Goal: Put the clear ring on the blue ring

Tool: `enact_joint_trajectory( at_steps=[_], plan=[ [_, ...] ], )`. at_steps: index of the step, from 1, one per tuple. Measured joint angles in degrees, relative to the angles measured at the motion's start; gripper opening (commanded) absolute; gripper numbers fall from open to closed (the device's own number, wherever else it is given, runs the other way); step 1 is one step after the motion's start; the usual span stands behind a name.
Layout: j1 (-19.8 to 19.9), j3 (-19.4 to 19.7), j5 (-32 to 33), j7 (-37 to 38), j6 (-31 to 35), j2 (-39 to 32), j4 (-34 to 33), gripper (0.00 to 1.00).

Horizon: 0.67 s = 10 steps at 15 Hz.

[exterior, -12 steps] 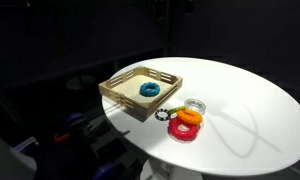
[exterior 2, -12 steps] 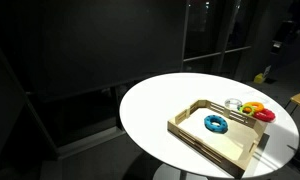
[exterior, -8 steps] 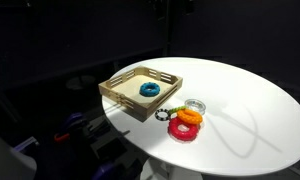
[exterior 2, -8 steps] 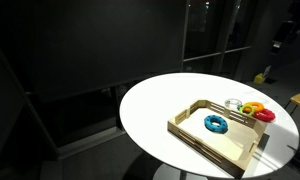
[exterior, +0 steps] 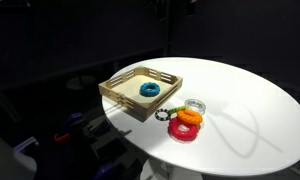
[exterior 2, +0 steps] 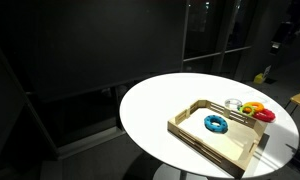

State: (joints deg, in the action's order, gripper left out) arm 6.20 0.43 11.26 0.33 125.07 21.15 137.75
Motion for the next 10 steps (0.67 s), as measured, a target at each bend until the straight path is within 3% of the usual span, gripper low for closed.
enact_joint_trajectory(
  at_steps=[10],
  plan=[
    [0.00,2.58,-2.01,-0.03,0.22,-9.60,-5.46,1.00]
  ],
)
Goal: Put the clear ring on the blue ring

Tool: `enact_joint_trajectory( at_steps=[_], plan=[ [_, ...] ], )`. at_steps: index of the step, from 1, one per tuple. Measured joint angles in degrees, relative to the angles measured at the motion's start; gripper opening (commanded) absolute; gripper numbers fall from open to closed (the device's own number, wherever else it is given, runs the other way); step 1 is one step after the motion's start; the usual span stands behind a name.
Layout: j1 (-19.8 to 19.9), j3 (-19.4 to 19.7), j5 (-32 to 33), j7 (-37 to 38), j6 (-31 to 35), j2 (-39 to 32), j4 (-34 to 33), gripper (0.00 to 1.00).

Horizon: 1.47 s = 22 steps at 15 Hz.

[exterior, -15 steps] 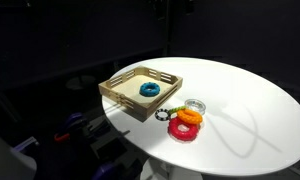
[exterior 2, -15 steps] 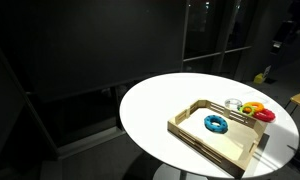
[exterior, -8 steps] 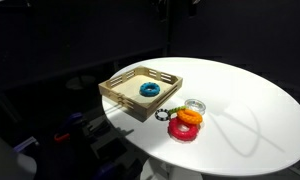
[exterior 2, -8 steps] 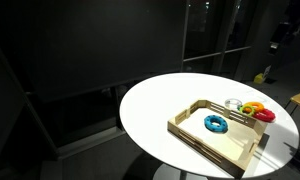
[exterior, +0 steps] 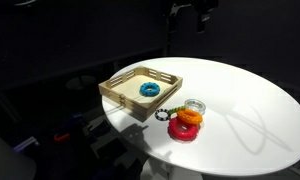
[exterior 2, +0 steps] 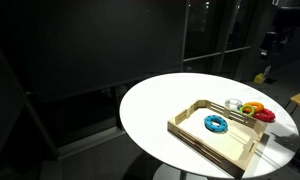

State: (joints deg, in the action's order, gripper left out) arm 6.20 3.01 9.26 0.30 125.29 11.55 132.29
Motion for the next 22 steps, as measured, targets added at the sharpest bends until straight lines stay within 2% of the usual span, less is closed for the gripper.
enact_joint_trajectory(
  at_steps=[7,12,22],
  plan=[
    [0.45,2.40,0.28,-0.14,4.76,-8.85,-1.39,1.00],
    [0.77,3.79,0.31,-0.14,5.53,-14.20,-3.37,1.00],
    [0.76,3.98,0.29,-0.02,5.53,-15.89,-4.52,1.00]
  ],
)
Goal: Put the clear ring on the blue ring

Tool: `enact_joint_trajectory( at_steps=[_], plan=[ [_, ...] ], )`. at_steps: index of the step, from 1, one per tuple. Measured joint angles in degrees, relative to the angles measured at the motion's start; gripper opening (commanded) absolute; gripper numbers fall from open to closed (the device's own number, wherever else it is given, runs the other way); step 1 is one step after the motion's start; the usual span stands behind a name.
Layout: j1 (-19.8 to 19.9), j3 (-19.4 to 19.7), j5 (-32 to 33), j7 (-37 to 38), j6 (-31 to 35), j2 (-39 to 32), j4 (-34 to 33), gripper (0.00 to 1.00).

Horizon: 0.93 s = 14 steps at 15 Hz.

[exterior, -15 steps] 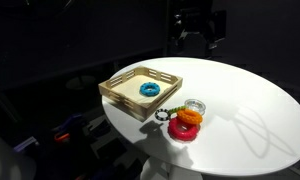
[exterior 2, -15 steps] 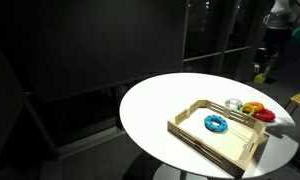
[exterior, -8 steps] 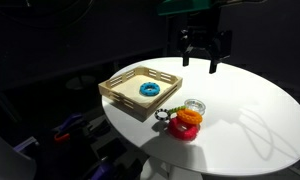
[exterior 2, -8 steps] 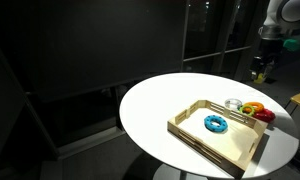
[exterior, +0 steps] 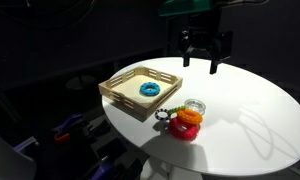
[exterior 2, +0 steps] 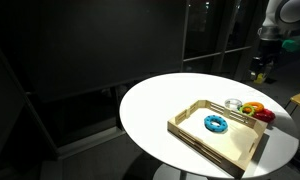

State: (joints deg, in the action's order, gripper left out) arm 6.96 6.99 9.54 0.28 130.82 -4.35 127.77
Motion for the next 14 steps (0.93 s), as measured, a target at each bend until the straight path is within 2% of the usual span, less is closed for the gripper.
enact_joint_trajectory(
  at_steps=[5,14],
  plan=[
    [0.00,0.00,-1.98,0.00,0.68,-3.06,-1.17,1.00],
    [0.01,0.04,-3.38,0.12,4.23,-13.55,-6.78,1.00]
  ],
)
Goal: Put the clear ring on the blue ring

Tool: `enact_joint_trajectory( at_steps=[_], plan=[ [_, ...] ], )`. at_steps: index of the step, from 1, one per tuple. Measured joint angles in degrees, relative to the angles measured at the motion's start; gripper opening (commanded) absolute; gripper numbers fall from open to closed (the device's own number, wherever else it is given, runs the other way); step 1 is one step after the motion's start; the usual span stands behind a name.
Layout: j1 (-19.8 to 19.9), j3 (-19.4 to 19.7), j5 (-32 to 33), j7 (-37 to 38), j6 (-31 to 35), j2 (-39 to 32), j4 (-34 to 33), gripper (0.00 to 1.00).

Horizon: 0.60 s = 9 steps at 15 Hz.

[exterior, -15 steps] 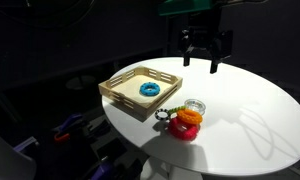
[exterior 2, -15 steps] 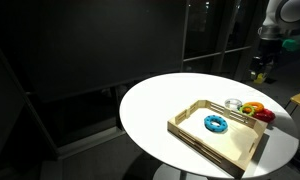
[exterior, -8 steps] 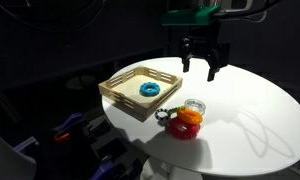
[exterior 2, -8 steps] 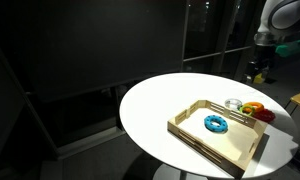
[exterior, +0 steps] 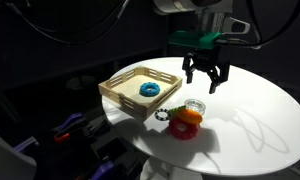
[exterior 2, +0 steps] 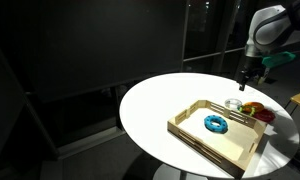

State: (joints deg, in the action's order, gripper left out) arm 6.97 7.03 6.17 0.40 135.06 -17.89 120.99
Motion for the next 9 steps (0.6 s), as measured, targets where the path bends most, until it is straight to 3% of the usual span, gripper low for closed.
enact_joint_trajectory(
  at_steps=[9],
  plan=[
    [0.00,0.42,0.00,1.05,1.28,-9.71,-6.44,1.00]
  ],
)
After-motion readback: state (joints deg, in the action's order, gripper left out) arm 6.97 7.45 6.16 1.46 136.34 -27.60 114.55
